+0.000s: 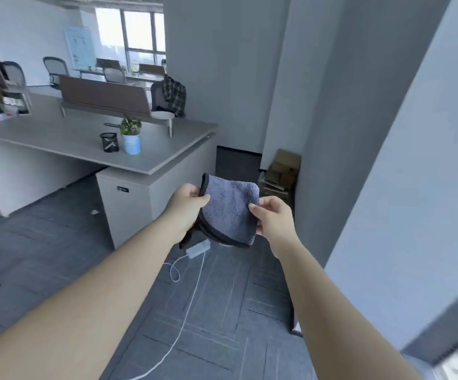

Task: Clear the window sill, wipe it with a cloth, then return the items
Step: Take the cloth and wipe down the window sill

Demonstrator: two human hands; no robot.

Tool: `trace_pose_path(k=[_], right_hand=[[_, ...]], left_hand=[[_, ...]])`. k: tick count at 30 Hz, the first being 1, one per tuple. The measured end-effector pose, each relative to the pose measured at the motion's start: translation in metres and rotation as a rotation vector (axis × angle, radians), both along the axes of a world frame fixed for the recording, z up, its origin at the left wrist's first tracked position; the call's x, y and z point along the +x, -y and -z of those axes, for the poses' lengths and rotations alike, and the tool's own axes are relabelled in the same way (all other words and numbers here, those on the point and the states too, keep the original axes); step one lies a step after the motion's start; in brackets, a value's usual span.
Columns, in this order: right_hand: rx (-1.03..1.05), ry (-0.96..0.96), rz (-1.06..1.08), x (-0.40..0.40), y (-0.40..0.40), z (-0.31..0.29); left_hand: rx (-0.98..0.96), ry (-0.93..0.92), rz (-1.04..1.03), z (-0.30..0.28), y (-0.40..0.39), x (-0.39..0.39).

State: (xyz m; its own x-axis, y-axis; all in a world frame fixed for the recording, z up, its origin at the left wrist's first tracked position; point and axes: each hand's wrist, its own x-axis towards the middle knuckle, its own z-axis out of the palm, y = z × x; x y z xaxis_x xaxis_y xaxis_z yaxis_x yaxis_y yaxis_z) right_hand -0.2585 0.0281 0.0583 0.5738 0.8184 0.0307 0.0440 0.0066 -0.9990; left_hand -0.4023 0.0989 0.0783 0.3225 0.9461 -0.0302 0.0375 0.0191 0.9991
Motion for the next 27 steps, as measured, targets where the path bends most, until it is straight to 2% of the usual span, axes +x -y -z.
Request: trace_pose_path(k=[3,8,14,21,27], right_hand=[[0.024,0.017,-0.082,-0.047,-0.046,-0.012],[0.04,-0.009,-0.181,-0.075,-0.094,-0.018],[0.014,0.02,-0.292,-0.098,-0.136,0.005],[-0.037,-0.02,-0.324,-0.09,-0.295,0.022],[-0.102,-0.04,-0.284,-0.065,-0.413,0.037]], left_hand=[[0.04,0.019,-0.089,-0.011,-0.035,-0.05],[0.084,0.01,-0.185,-0.014,-0.069,-0.083],[0.065,0.021,-0.264,0.013,-0.098,-0.11],[0.0,-0.047,-0.315,0.024,-0.25,-0.101],[-0.036,-0.099,-0.218,0.032,-0.363,-0.076]])
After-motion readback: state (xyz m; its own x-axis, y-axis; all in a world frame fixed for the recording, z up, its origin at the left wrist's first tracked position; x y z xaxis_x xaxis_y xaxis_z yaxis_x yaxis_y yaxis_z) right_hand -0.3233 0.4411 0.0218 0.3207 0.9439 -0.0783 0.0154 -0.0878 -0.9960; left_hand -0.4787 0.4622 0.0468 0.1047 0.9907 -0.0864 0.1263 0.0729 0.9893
